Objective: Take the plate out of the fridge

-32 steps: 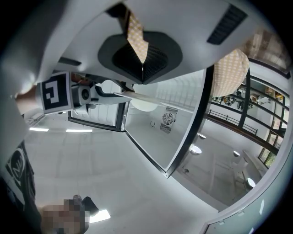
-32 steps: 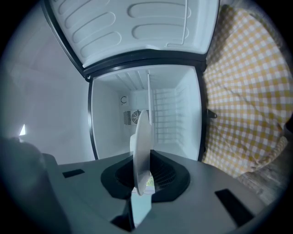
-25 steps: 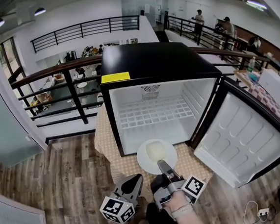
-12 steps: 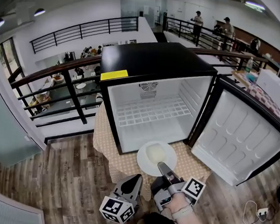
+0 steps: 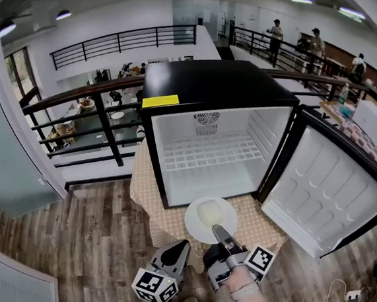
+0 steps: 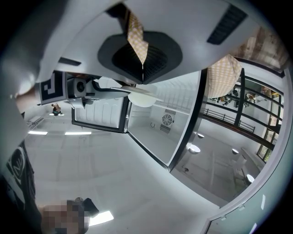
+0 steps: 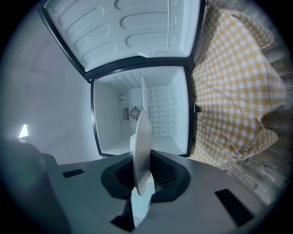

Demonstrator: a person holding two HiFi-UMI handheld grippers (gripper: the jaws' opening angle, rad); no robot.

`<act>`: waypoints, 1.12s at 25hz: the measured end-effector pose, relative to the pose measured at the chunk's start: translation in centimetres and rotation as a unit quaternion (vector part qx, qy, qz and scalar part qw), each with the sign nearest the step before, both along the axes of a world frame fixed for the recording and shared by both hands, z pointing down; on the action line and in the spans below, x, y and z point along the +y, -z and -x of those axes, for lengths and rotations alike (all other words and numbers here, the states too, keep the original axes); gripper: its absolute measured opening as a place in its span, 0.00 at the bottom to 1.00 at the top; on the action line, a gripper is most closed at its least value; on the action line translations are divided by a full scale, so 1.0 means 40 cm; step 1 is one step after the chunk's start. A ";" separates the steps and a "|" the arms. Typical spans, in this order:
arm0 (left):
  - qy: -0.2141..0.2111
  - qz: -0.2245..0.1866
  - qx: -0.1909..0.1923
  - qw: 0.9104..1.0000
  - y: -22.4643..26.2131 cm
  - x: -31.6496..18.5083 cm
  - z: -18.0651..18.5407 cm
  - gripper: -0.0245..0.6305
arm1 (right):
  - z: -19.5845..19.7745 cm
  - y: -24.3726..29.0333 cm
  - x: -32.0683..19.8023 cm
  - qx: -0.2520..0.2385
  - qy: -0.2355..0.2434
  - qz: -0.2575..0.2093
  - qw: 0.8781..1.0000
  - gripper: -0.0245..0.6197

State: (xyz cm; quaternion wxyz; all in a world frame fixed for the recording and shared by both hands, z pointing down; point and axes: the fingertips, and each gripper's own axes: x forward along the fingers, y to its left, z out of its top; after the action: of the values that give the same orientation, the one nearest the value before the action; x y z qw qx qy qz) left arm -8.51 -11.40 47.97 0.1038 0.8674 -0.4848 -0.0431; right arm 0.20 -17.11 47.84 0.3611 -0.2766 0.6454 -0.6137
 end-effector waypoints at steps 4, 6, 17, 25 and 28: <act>0.022 -0.012 0.004 1.000 0.012 0.029 0.029 0.05 | 0.015 -0.024 0.025 0.000 0.017 0.005 1.000 0.12; 0.031 -0.018 0.007 0.999 0.021 0.042 0.037 0.05 | 0.016 -0.029 0.038 -0.002 0.021 0.004 1.000 0.12; 0.041 0.000 0.009 0.999 0.007 0.184 0.005 0.05 | -0.042 -0.036 0.174 -0.008 0.010 0.006 1.000 0.12; 0.036 -0.001 0.010 0.999 0.013 0.253 -0.034 0.05 | -0.092 -0.025 0.248 -0.007 0.000 0.007 1.000 0.12; 0.038 -0.001 0.010 0.999 0.015 0.278 -0.042 0.05 | -0.104 -0.023 0.274 -0.009 0.000 0.008 1.000 0.12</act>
State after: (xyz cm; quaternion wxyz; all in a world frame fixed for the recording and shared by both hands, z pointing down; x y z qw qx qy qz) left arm -6.83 -0.30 47.37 0.1061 0.8478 -0.5165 -0.0561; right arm 4.36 -6.15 48.75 0.3649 -0.2742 0.6370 -0.6213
